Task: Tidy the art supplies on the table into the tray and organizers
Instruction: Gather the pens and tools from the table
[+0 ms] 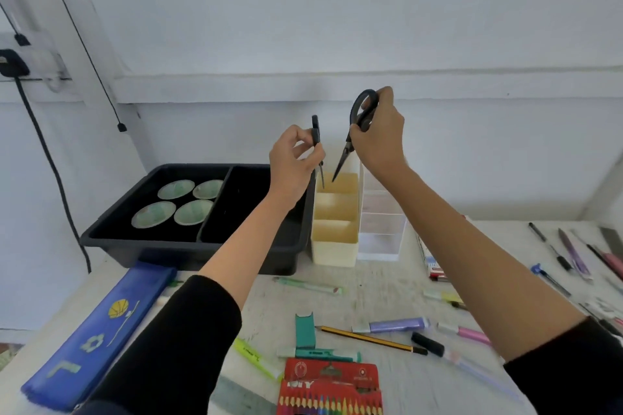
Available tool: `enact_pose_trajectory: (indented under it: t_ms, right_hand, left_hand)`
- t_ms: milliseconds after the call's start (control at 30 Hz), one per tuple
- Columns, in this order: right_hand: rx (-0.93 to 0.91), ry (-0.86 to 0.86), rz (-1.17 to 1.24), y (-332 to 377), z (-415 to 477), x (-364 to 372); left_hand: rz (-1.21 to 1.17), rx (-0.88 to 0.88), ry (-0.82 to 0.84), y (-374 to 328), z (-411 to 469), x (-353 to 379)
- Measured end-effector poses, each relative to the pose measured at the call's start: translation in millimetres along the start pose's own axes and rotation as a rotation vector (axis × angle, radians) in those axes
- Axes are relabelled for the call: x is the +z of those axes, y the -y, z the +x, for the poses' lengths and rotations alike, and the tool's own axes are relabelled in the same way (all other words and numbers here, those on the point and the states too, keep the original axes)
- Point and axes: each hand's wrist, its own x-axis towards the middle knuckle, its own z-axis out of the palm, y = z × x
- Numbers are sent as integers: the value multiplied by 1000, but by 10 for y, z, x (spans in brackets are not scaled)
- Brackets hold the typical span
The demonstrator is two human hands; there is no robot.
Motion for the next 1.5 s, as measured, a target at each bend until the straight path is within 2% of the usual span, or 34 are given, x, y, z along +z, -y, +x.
enact_pose_trajectory:
  t_ms: [167, 400, 467, 600, 800, 1000, 1200, 1300, 1500]
  right_hand:
    - [-11, 56, -76, -211, 91, 177]
    - [45, 247, -276, -361, 171, 333]
    - [58, 292, -391, -397, 180, 358]
    - [67, 311, -455, -432, 193, 405]
    - [131, 322, -363, -437, 186, 479]
    - [51, 457, -521, -375, 124, 458]
    - [-32, 419, -525, -329, -55, 377]
    - [-41, 372, -369, -297, -243, 259]
    - [25, 120, -101, -310, -975, -31]
  left_hand:
    - [-29, 21, 67, 226, 160, 178]
    - [59, -15, 181, 666, 241, 301]
    - [105, -33, 190, 786, 201, 299]
    - [202, -73, 209, 941, 104, 289]
    - [399, -114, 196, 1093, 33, 247]
    - [461, -172, 175, 969, -30, 203]
    - [431, -128, 68, 760, -226, 81]
    - [340, -96, 5, 544, -455, 89]
    - [182, -125, -6, 225, -1021, 216]
